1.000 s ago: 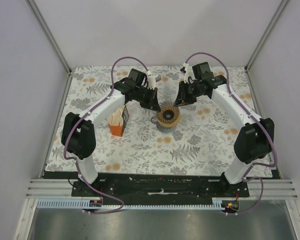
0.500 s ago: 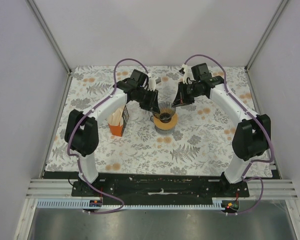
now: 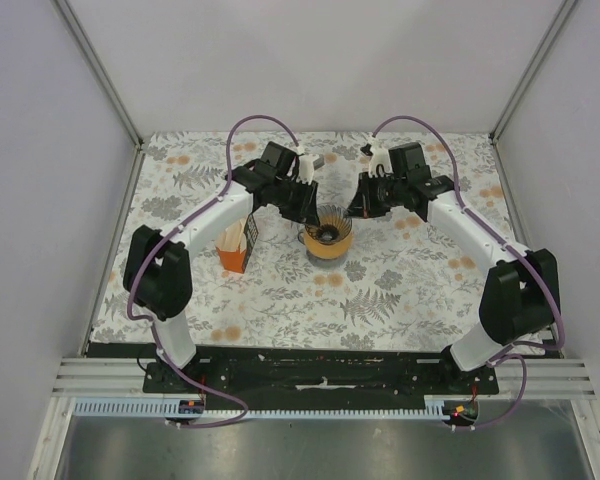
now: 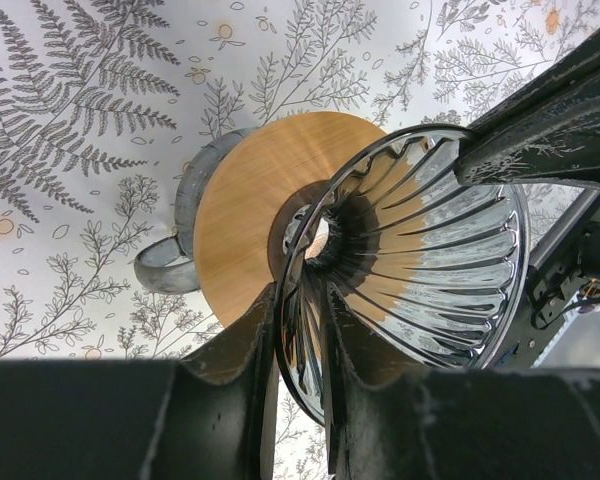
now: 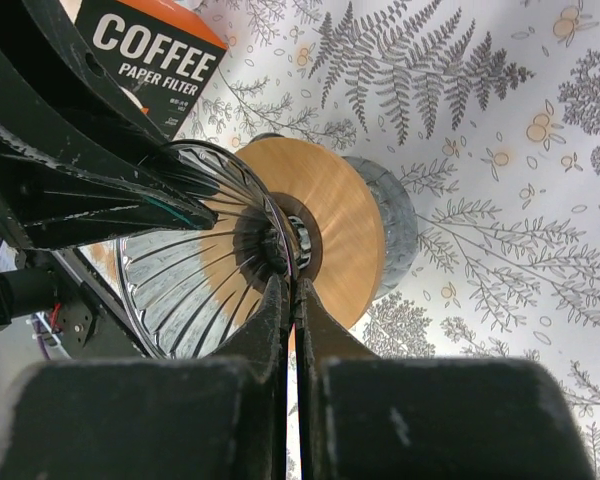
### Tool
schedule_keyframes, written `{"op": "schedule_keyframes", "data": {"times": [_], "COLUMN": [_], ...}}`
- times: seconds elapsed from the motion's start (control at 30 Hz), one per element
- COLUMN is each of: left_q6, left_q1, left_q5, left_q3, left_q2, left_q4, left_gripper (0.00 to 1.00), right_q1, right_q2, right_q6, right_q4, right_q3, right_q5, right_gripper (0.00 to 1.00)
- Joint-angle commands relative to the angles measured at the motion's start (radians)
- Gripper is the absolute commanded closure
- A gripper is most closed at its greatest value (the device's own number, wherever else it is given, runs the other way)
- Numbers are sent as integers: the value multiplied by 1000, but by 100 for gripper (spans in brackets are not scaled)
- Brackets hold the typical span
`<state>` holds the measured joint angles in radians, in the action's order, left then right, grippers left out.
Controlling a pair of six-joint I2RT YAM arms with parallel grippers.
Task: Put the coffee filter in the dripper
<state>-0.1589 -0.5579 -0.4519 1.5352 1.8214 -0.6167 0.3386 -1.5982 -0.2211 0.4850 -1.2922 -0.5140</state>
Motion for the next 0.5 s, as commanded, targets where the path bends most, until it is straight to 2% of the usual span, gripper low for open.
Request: {"op": "schedule_keyframes", "data": {"times": [0.0, 0.1, 0.47], "left_q6": [81, 70, 93], "left_q1": [-14, -14, -28], "left_q5": [7, 5, 62], "left_q3": [-43, -60, -139], "left_q2": [-7, 13, -10], "left_q4": [23, 28, 69], "left_gripper": [94, 98, 98], "right_q1": [31, 42, 60], "right_q2": [-35, -52, -60], "right_q6": [94, 95, 120], "right_q4": [-36, -31, -120], "right_q3": [50, 50, 185], "right_q5": [118, 129, 134], "right_gripper": [100, 100, 100]}}
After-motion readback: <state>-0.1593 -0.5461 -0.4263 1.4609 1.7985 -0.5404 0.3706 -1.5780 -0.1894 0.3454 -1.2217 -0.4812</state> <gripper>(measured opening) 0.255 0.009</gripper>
